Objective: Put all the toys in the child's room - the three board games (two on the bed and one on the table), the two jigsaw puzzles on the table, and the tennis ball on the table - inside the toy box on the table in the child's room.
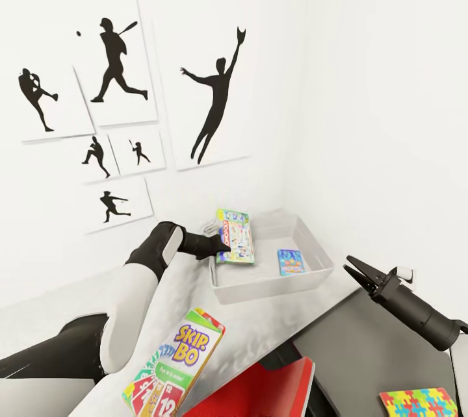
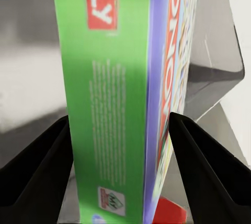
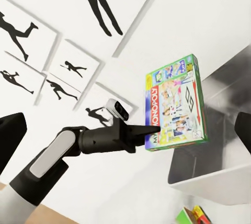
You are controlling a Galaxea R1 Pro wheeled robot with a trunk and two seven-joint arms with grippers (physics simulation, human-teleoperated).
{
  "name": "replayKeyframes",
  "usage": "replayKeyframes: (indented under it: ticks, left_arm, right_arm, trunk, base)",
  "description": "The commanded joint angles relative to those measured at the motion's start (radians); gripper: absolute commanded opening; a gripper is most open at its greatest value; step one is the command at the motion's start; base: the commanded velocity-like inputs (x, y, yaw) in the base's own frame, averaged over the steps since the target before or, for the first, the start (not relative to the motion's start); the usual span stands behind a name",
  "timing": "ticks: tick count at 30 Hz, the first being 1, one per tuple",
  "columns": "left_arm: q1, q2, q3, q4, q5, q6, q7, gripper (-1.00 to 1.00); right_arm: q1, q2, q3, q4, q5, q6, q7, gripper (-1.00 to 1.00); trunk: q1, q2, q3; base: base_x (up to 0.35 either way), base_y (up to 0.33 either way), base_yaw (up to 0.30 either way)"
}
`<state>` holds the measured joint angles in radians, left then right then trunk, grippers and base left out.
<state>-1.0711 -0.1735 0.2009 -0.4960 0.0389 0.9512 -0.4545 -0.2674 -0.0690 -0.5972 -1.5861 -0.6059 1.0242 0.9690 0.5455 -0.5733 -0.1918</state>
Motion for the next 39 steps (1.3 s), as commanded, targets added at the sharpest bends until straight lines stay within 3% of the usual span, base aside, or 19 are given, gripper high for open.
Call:
replayKeyframes:
  ticks: [1, 13, 22, 39]
  left_arm:
    - [-0.001, -0.001, 0.007, 0.005, 0.011, 0.009, 0.012, -1.0]
    - [-0.001, -0.001, 0.006, 0.016, 0.019, 0.016, 0.027, -1.0]
    - [-0.001, -0.001, 0.006, 0.016, 0.072, 0.018, 0.027, -1.0]
    - [-0.002, -0.001, 0.005, 0.011, 0.075, 0.039, 0.019, -1.0]
  right_arm:
    - [-0.001, 0.0, -0.001, 0.0, 0.003, 0.004, 0.005, 1.0]
    - [-0.001, -0.001, -0.002, 0.0, 0.003, 0.004, 0.005, 1.0]
    - [-0.001, -0.002, -0.003, 0.0, 0.003, 0.004, 0.007, 1.0]
    - [-0.001, -0.002, -0.003, 0.0, 0.003, 0.004, 0.007, 1.0]
  trunk:
    - [0.0, -0.002, -0.003]
    - [0.0, -0.002, -0.023]
    - [0.0, -0.002, -0.037]
    - [0.0, -0.002, -0.065]
  base:
    - [0.0, 0.0, 0.0]
    - [0.0, 0.0, 0.0]
    - [0.0, 0.0, 0.0]
    - [0.0, 0.0, 0.0]
